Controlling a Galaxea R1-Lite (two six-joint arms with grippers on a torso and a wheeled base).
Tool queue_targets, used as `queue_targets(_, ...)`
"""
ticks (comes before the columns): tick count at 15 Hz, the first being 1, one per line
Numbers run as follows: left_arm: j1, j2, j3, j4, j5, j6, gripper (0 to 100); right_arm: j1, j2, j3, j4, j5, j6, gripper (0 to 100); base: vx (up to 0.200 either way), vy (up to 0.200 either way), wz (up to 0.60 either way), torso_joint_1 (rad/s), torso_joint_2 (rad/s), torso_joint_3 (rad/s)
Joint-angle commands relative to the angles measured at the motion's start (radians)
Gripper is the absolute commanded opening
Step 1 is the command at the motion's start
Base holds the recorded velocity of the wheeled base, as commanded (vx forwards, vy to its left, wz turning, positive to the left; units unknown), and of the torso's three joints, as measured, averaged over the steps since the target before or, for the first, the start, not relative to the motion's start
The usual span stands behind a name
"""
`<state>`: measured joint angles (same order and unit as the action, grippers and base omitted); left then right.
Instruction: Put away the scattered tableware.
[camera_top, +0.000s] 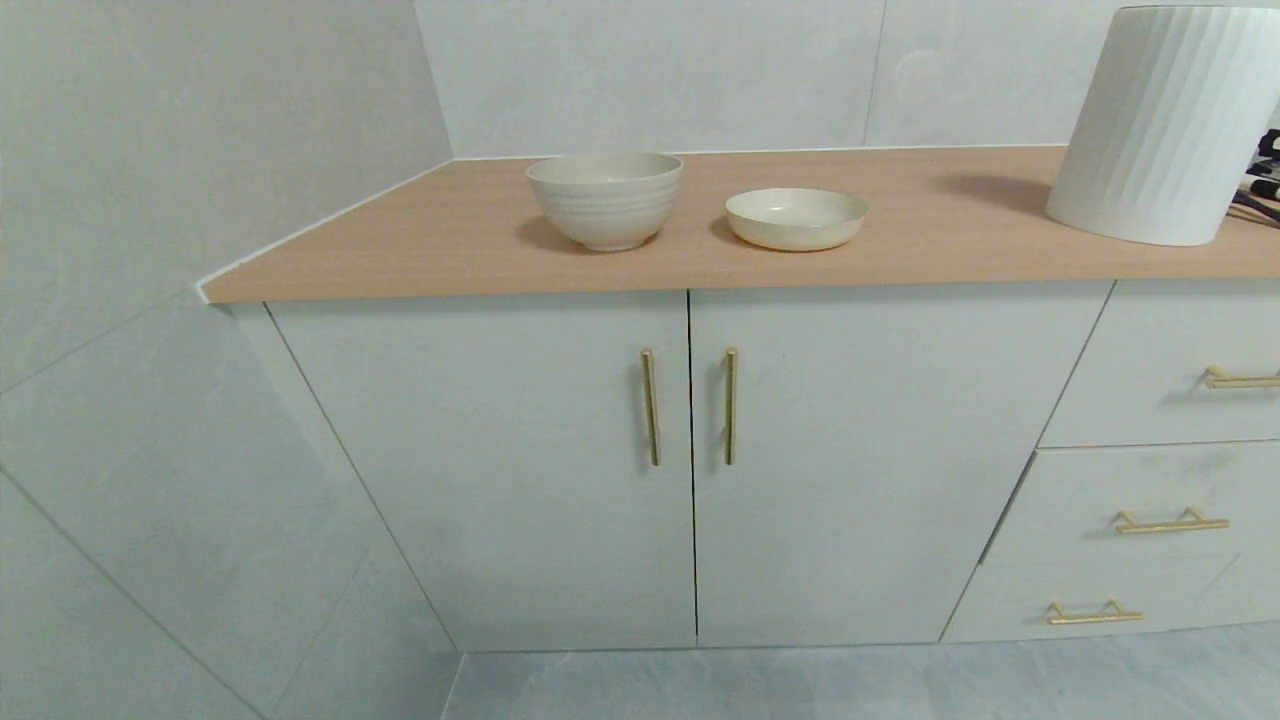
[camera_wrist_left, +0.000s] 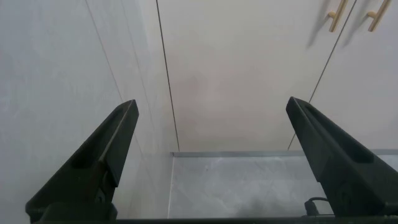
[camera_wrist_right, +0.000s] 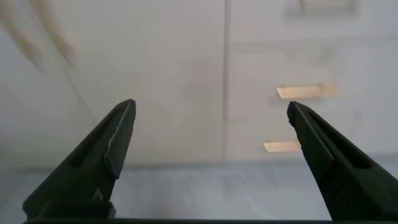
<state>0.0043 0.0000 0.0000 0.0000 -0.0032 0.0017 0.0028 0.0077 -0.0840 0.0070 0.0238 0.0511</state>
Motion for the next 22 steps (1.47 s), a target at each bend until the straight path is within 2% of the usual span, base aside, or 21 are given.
queue_targets(1,0.000,0.000,0.000,0.000,0.000,0.000,100,0.036,0.186,-0.218,0.070,0.208,0.035,100,0.000,0.000,0.00,0.000,0.00,0.000)
queue_targets(2,0.000,0.000,0.000,0.000,0.000,0.000,100,0.036,0.227,-0.227,0.077,0.246,0.035,100,0.000,0.000,0.00,0.000,0.00,0.000)
queue_targets(3,0.000,0.000,0.000,0.000,0.000,0.000,100,0.036,0.434,-0.235,0.071,0.389,0.035,100,0.000,0.000,0.00,0.000,0.00,0.000)
queue_targets(5,0.000,0.000,0.000,0.000,0.000,0.000,100,0.082,0.666,-0.292,0.039,0.513,0.041,100,0.000,0.000,0.00,0.000,0.00,0.000)
queue_targets(7,0.000,0.000,0.000,0.000,0.000,0.000,100,0.263,0.968,-0.399,-0.070,0.518,0.085,100,0.000,0.000,0.00,0.000,0.00,0.000)
queue_targets(8,0.000,0.000,0.000,0.000,0.000,0.000,100,0.319,1.100,-0.434,-0.173,0.518,0.101,100,0.000,0.000,0.00,0.000,0.00,0.000)
queue_targets(9,0.000,0.000,0.000,0.000,0.000,0.000,100,0.333,1.166,-0.453,-0.234,0.516,0.110,100,0.000,0.000,0.00,0.000,0.00,0.000)
queue_targets(10,0.000,0.000,0.000,0.000,0.000,0.000,100,0.376,1.310,-0.500,-0.369,0.516,0.136,100,0.000,0.000,0.00,0.000,0.00,0.000)
queue_targets(13,0.000,0.000,0.000,0.000,0.000,0.000,100,0.421,1.523,-0.619,-0.493,0.518,0.177,100,0.000,0.000,0.00,0.000,0.00,0.000)
queue_targets(14,0.000,0.000,0.000,0.000,0.000,0.000,100,0.441,1.641,-0.701,-0.544,0.518,0.179,100,0.000,0.000,0.00,0.000,0.00,0.000)
queue_targets(18,0.000,0.000,0.000,0.000,0.000,0.000,100,0.462,1.855,-0.935,-0.573,0.519,0.245,100,0.000,0.000,0.00,0.000,0.00,0.000)
queue_targets(22,0.000,0.000,0.000,0.000,0.000,0.000,100,0.482,1.973,-0.999,-0.700,0.507,0.242,100,0.000,0.000,0.00,0.000,0.00,0.000)
